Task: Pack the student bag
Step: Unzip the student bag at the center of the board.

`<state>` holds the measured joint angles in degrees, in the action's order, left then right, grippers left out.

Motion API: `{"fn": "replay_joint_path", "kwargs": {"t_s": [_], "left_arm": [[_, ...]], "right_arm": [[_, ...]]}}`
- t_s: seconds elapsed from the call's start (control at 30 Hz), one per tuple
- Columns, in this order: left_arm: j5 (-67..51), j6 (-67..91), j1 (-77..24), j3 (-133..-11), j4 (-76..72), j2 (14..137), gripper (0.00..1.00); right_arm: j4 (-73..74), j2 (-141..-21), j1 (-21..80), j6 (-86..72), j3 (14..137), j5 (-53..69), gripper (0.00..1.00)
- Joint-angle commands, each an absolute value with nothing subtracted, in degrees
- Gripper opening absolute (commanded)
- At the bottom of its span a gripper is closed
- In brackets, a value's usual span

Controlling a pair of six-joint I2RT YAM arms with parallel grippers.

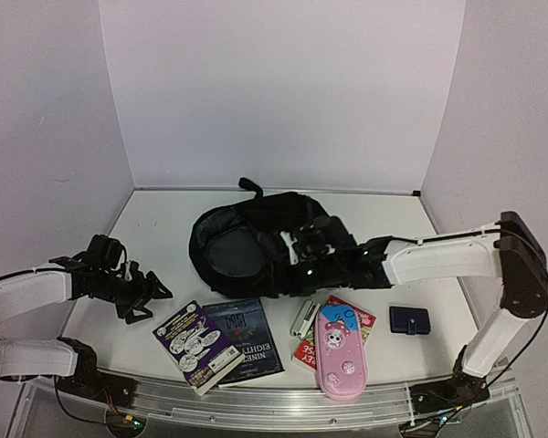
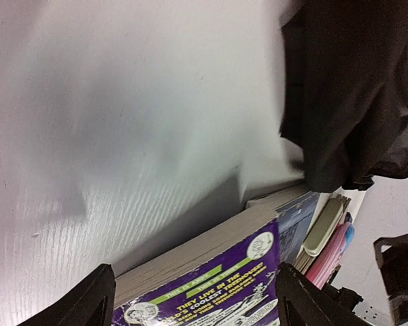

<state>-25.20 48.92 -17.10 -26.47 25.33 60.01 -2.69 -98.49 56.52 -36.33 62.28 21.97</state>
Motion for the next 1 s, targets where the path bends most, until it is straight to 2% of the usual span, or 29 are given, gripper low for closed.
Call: {"fn": "replay_joint_path", "kwargs": {"t_s": [0.0, 0.2, 0.73, 0.97], "left_arm": [[-26.8, 52.8, -18.6, -25.2, 20.7, 60.4, 0.81], [-26.9, 52.3, -18.9, -24.6, 20.5, 60.8, 0.81], [-27.7, 52.3, -19.0, -23.6, 18.7, 61.4, 0.82], [-27.3, 53.3, -19.0, -23.1, 17.3, 58.3, 0.85]], "right_arm": [[-7.6, -105.3, 59.6, -39.8, 64.9, 28.0, 0.76], [-9.2, -112.7, 62.5, -40.5, 68.1, 31.6, 0.69], [-22.3, -121.6, 64.1, -49.9, 68.9, 41.2, 0.57], [-29.2, -123.3, 64.8, -55.2, 68.7, 43.2, 0.40]]}}
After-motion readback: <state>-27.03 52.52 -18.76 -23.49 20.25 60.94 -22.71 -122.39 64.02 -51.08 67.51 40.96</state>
